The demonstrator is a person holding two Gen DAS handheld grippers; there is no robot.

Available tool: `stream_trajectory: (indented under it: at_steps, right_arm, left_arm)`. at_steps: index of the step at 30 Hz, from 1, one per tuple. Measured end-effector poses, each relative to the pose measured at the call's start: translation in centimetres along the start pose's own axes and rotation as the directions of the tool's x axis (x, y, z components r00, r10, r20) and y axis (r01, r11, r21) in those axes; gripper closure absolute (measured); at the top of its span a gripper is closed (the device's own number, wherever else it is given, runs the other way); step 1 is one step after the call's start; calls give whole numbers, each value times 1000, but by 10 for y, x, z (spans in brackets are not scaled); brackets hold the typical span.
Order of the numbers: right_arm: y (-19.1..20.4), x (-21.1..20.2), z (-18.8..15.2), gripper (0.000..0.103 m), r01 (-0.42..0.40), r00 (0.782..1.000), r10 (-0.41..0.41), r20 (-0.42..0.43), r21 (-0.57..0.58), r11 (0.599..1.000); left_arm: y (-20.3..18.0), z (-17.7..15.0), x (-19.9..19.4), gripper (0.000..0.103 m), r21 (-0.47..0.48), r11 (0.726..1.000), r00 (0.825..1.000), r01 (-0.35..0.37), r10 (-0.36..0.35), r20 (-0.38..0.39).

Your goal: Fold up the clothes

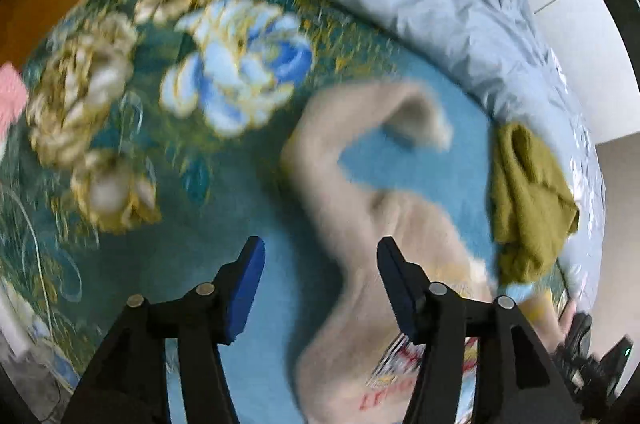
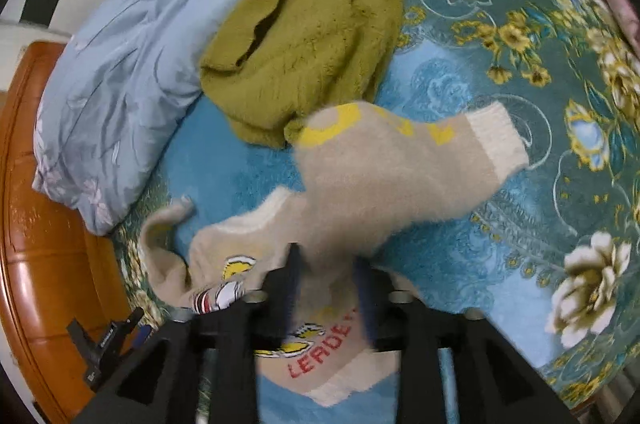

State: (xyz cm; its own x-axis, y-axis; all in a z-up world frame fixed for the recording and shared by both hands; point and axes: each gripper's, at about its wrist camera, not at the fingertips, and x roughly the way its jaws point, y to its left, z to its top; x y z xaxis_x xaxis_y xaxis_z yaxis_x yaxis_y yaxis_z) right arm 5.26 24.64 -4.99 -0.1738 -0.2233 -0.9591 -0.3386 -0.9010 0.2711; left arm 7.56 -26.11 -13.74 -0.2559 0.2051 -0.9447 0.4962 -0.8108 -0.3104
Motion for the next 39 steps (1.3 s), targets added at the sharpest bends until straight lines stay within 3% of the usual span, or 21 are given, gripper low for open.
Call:
stream_trajectory:
  at_steps: [3, 5, 9, 11, 15, 20, 23, 25, 30, 34, 39]
  right_arm:
    - [7, 13, 1, 55, 21, 1000, -21, -14, -27, 999]
    - [2, 33, -10, 53, 55, 995, -59, -83, -50, 997]
    - [-7, 83, -35, 53, 134, 959, -161, -232, -129, 983]
    - [-7, 105, -41, 53, 147, 946, -183, -268, -150, 978]
    - [-5, 136, -44, 53, 191, 940, -225, -255, -152, 970]
    - [-11, 163, -54, 56, 192, 942, -203, -268, -68, 979]
    - [-15, 166, -58, 70, 203, 941, -205, -268, -35, 978]
    - [-18, 163, -57, 89, 199, 941, -193, -278, -9, 980]
    - [-19, 137, -61, 95, 107, 952, -112, -285, -35, 994]
    - [-26, 119, -92, 95, 108, 938, -127, -323, -77, 991]
    - [-37, 115, -147, 95, 124, 900, -154, -408, -100, 987]
  left_arm:
    - [11, -42, 17, 41, 15, 1000, 997, -4, 5, -76]
    - [12, -69, 36, 41, 45, 999, 989, -24, 30, -146]
    - [4, -104, 63, 41, 74, 996, 968, -52, 68, -242]
    - [-1, -110, 69, 41, 73, 994, 960, -77, 93, -264]
    - [-6, -110, 61, 41, 18, 996, 962, -93, 94, -258]
    - [-6, -106, 42, 41, 0, 995, 968, -101, 98, -230]
    - [1, -106, 34, 41, -12, 993, 968, -120, 114, -221]
    - [6, -107, 30, 41, -39, 992, 969, -123, 112, -219]
    - [12, -114, 27, 41, -106, 988, 971, -113, 87, -221]
    - [4, -123, 23, 41, -99, 991, 973, -95, 72, -219]
    - [-11, -130, 12, 41, -61, 996, 979, -69, 56, -197]
